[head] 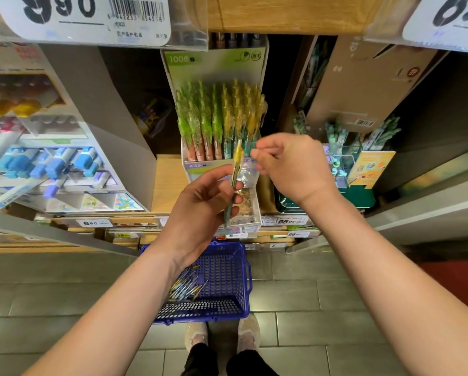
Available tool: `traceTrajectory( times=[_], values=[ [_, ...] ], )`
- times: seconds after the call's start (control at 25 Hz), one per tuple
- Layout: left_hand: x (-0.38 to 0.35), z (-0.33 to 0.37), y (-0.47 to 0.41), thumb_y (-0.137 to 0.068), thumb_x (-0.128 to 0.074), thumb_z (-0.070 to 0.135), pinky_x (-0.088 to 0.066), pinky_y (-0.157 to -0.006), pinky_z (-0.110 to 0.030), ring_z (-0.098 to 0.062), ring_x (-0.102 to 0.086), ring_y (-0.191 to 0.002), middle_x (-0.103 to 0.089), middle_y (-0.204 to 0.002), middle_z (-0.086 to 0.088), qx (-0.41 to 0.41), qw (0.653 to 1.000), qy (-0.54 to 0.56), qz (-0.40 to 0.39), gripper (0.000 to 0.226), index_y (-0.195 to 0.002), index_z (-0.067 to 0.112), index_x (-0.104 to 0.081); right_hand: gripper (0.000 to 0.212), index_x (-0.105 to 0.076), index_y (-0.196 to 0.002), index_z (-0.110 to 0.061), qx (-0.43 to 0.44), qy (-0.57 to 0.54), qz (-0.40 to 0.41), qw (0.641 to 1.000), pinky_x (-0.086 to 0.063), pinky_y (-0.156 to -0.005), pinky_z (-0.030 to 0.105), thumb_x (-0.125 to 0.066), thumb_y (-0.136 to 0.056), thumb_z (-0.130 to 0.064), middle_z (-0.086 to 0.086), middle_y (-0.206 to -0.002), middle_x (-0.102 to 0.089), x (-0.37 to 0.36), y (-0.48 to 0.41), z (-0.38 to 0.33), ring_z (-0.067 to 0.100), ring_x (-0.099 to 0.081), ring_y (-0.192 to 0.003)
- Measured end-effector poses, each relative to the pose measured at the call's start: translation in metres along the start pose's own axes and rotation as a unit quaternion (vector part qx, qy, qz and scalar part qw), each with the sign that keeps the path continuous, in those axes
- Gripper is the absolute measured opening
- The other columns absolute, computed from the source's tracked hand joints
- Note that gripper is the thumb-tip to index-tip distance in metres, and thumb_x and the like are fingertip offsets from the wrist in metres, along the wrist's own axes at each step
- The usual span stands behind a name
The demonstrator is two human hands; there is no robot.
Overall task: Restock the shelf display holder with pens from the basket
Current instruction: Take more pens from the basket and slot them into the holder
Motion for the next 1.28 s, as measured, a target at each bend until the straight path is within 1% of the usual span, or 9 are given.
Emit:
traceTrajectory(
  times=[0.12, 0.2, 0.32, 0.52, 0.68, 0.76, 0.92, 1.0, 1.28],
  values=[
    [-0.007, 0.001, 0.002, -0.099, -0.053, -0.004, -0.053, -0.077, -0.029, -0.017, -0.066, -0.079, -0.072, -0.094, -0.008, -0.011, 1.000, -0.007, 0.004, 0.028, -0.127, -0.003, -0.059, 0.010, -0.073, -0.104, -0.015, -0.097, -0.254, -0.091, 0.958, -0.059, -0.092, 0.037, -0.066, -0.096, -0.015, 0.004, -0.092, -0.077, -0.004, 0.027, 0.002, 0.012, -0.073, -0.084],
    [-0.011, 0.001, 0.004, -0.098, -0.054, -0.004, -0.054, -0.078, -0.030, -0.017, -0.068, -0.081, -0.073, -0.095, -0.010, -0.010, 1.000, -0.014, 0.006, 0.024, -0.122, -0.006, -0.060, 0.014, -0.073, -0.106, -0.014, -0.079, -0.285, -0.097, 0.950, -0.059, -0.087, 0.028, -0.071, -0.092, -0.011, 0.002, -0.093, -0.076, -0.004, 0.037, 0.000, 0.010, -0.072, -0.082],
    [-0.014, 0.003, 0.005, -0.099, -0.056, 0.002, -0.057, -0.077, -0.027, -0.018, -0.069, -0.081, -0.075, -0.095, -0.009, 0.007, 1.000, -0.028, 0.003, 0.018, -0.116, -0.002, -0.064, 0.009, -0.074, -0.093, -0.015, -0.087, -0.258, -0.049, 0.961, -0.057, -0.071, 0.019, -0.074, -0.088, -0.008, 0.002, -0.082, -0.076, 0.005, 0.036, -0.006, 0.005, -0.070, -0.070],
    [-0.014, 0.003, 0.004, -0.099, -0.060, 0.010, -0.055, -0.073, -0.024, -0.015, -0.068, -0.078, -0.074, -0.092, -0.003, 0.037, 0.997, -0.062, 0.001, 0.010, -0.102, 0.013, -0.069, 0.003, -0.073, -0.092, -0.003, -0.065, -0.343, 0.100, 0.932, -0.058, -0.068, 0.018, -0.070, -0.092, -0.004, 0.004, -0.075, -0.077, 0.052, 0.008, -0.010, 0.014, -0.075, -0.075],
    [-0.016, 0.003, 0.005, -0.099, -0.061, 0.014, -0.053, -0.070, -0.024, -0.016, -0.068, -0.077, -0.074, -0.090, -0.003, 0.046, 0.997, -0.057, -0.004, 0.010, -0.100, 0.015, -0.070, 0.002, -0.070, -0.094, -0.006, 0.012, -0.304, 0.148, 0.941, -0.059, -0.071, 0.023, -0.070, -0.092, -0.005, 0.001, -0.077, -0.074, 0.058, -0.009, -0.014, 0.017, -0.075, -0.076],
    [-0.015, 0.004, 0.004, -0.099, -0.060, 0.015, -0.053, -0.070, -0.024, -0.017, -0.067, -0.077, -0.074, -0.089, -0.004, 0.049, 0.998, -0.044, 0.000, 0.010, -0.103, 0.013, -0.070, 0.005, -0.071, -0.094, -0.013, 0.041, -0.240, 0.137, 0.960, -0.059, -0.071, 0.022, -0.070, -0.093, -0.008, -0.004, -0.078, -0.076, 0.050, -0.011, -0.013, 0.014, -0.075, -0.076],
    [-0.014, 0.006, 0.003, -0.100, -0.059, 0.016, -0.053, -0.071, -0.025, -0.017, -0.067, -0.077, -0.074, -0.090, -0.004, 0.052, 0.998, -0.038, 0.002, 0.012, -0.106, 0.012, -0.068, 0.016, -0.072, -0.089, -0.031, 0.056, -0.194, 0.112, 0.973, -0.063, -0.080, 0.037, -0.069, -0.093, -0.016, -0.009, -0.079, -0.077, 0.034, -0.012, -0.006, 0.009, -0.076, -0.079],
    [-0.013, 0.006, 0.003, -0.100, -0.059, 0.016, -0.052, -0.072, -0.026, -0.017, -0.066, -0.078, -0.073, -0.090, -0.004, 0.053, 0.998, -0.037, 0.006, 0.012, -0.106, 0.012, -0.067, 0.015, -0.072, -0.090, -0.034, 0.072, -0.162, 0.107, 0.978, -0.063, -0.079, 0.036, -0.069, -0.092, -0.019, -0.012, -0.080, -0.077, 0.026, -0.011, 0.000, 0.005, -0.075, -0.079],
    [-0.010, 0.005, 0.007, -0.100, -0.058, 0.017, -0.050, -0.073, -0.028, -0.018, -0.065, -0.077, -0.072, -0.090, -0.005, 0.060, 0.998, -0.029, 0.020, 0.013, -0.109, 0.010, -0.066, 0.010, -0.076, -0.097, -0.018, 0.065, -0.053, 0.090, 0.992, -0.062, -0.078, 0.039, -0.071, -0.093, -0.026, -0.003, -0.085, -0.076, 0.002, -0.016, 0.020, 0.009, -0.074, -0.079]
  ],
)
Point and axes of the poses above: each hand's wrist, its own y-axis away from the middle knuckle, its own x-axis out of the back of the hand, z = x × y, the point moved 2 cm from there along -y, towards the middle knuckle
